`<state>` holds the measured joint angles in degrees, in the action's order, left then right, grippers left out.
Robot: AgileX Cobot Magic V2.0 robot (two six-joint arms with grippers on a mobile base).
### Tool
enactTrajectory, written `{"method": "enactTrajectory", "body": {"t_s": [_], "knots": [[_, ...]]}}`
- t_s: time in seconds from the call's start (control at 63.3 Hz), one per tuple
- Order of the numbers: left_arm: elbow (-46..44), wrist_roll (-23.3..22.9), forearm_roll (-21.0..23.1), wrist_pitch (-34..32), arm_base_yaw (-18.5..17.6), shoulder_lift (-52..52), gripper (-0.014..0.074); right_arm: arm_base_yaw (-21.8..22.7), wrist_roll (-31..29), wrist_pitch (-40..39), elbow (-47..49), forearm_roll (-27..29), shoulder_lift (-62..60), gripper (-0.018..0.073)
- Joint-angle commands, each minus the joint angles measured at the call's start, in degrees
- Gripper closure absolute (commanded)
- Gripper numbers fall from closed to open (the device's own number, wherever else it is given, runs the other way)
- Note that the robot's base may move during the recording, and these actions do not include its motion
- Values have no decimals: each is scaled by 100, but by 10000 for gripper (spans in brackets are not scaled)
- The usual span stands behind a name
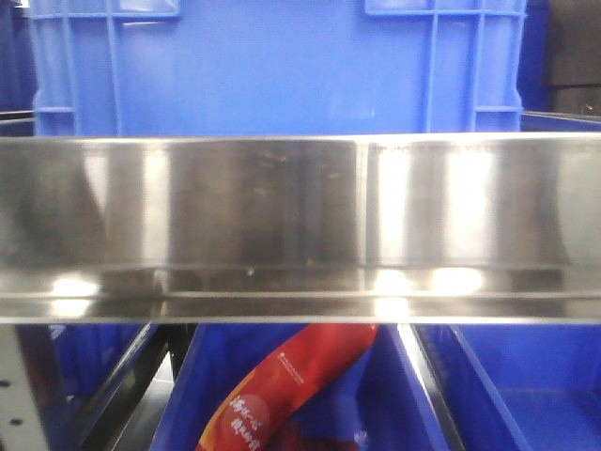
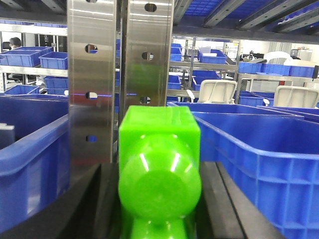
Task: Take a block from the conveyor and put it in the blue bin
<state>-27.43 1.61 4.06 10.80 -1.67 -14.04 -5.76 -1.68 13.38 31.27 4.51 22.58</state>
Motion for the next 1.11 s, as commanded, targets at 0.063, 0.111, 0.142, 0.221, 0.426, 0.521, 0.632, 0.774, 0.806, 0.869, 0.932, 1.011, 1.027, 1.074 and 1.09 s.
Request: {"method": "enactTrajectory", "body": {"t_s": [0.063,0.111,0.142,0.221,0.426,0.521,0.632,0.774,0.806,0.869,0.932,1.011,1.027,1.074,1.09], "knots": [[-5,-28,10,-109,-32,18,708,-8,-32,-93,-2,-11,-12,721],[-5,-28,10,-109,-32,18,708,-8,-32,-93,-2,-11,-12,721],[-5,-28,10,-109,-32,18,708,-8,-32,-93,-2,-11,-12,721],[-5,-28,10,-109,-32,18,708,-8,-32,-93,-2,-11,-12,721],[-5,-28,10,-109,-32,18,708,-8,-32,-93,-2,-11,-12,721],[-5,-28,10,-109,-32,18,708,-8,-32,-93,-2,-11,-12,721],[-5,-28,10,-109,-32,18,708,-8,-32,-93,-2,-11,-12,721],[-5,-28,10,-109,-32,18,708,-8,-32,-93,-2,-11,-12,721],[-5,-28,10,-109,-32,18,708,-8,-32,-93,-2,-11,-12,721],[-5,-28,10,-109,-32,18,708,-8,-32,-93,-2,-11,-12,721],[-5,-28,10,-109,-32,18,708,-8,-32,-93,-2,-11,-12,721],[-5,-28,10,-109,-32,18,708,-8,-32,-93,-2,-11,-12,721],[-5,-28,10,-109,-32,18,708,-8,-32,-93,-2,-11,-12,721],[-5,-28,10,-109,-32,18,708,-8,-32,-93,-2,-11,-12,721],[-5,-28,10,-109,-32,18,708,-8,-32,-93,-2,-11,-12,721]]}}
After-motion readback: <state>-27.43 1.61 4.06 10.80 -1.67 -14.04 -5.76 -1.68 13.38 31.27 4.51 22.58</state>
